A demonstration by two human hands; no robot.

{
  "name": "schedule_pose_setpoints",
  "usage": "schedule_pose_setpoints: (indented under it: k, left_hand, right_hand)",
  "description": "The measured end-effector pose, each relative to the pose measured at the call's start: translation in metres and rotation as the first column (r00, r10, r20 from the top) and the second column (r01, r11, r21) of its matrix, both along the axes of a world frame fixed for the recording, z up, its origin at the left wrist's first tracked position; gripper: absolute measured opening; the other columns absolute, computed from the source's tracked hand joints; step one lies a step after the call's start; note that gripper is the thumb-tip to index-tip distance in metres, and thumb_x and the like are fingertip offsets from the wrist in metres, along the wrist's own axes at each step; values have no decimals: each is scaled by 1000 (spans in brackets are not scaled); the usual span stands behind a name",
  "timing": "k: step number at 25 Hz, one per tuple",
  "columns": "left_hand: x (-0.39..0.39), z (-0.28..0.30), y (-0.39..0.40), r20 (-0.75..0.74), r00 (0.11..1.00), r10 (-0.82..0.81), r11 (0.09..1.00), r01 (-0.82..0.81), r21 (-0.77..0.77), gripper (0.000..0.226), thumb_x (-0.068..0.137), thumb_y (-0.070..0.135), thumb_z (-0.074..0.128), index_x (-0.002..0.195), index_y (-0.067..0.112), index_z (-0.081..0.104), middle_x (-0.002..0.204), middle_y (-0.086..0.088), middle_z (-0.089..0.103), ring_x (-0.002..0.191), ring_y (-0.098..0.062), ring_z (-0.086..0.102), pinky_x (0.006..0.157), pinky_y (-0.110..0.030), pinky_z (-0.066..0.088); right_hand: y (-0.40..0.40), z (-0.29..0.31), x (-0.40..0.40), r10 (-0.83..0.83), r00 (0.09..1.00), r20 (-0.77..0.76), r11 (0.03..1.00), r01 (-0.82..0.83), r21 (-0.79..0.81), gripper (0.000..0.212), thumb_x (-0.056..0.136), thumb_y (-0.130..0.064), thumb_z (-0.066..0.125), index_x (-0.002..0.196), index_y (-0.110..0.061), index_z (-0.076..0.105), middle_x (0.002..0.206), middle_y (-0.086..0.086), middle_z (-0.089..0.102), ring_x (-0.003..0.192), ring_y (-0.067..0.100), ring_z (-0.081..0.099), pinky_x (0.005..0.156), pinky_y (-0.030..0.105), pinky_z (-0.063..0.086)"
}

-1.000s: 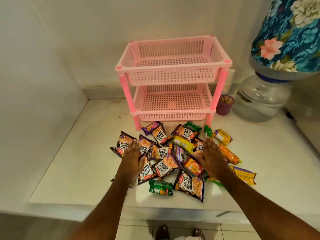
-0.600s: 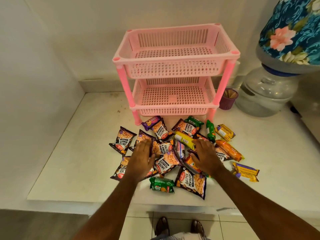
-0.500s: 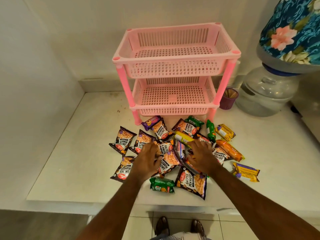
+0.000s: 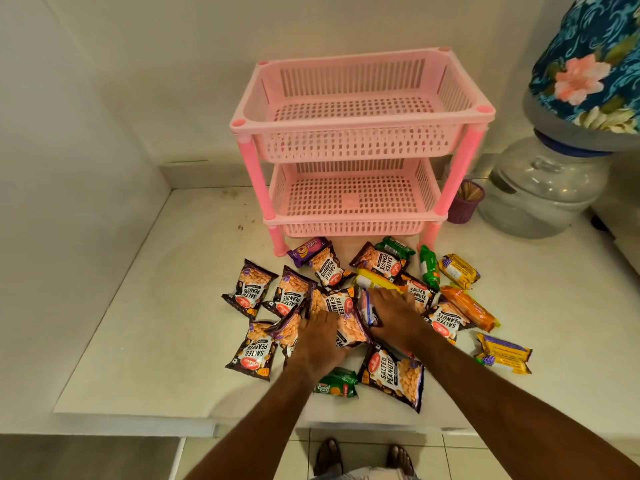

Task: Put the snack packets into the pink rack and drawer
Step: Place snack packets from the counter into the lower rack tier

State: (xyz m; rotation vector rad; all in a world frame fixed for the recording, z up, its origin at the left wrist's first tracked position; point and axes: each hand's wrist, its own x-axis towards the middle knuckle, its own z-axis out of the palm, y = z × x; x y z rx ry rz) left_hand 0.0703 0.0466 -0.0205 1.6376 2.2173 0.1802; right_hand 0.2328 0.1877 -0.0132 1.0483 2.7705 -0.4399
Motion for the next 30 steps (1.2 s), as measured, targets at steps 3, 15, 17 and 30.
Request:
schedule_pose_setpoints:
  k: [3,15,17,30]
  left_hand:
    - [-2,-2,-1,43,999,-10,998,7,64,64,86,57,62,140,25,46,137,8,54,132,-15,46,116,-44,25]
    - [-28,44,21,418,901,116,870,-295,395,32,84,52,69,109,34,59,97,19,62,93,1,57,88,-34,47]
    - [-38,56,33,471,872,134,818,-366,445,27,85,46,71,106,34,60,94,21,62,92,5,58,79,-30,51]
    - [-145,120,181,66,963,263,856,-264,445,46,92,51,60,122,16,57,118,-6,67,110,-31,62,90,-45,53]
  right_hand:
    - [2,0,-1,-4,1000,-11,1000,4,-24,91,83,-44,68,158,-19,21,156,1,35,141,23,32,118,53,18]
    - [12,1,-2,-82,976,-200,995,70,-66,83,69,-65,55,140,-23,45,129,-4,48,123,21,44,104,40,31]
    - [16,10,-4,-132,943,-306,990,108,-96,82,69,-62,52,140,-21,49,126,-1,51,119,22,47,100,38,37]
    - [109,99,-96,-175,790,-588,984,132,-116,69,80,-32,76,140,-12,49,125,3,48,120,18,46,105,39,44]
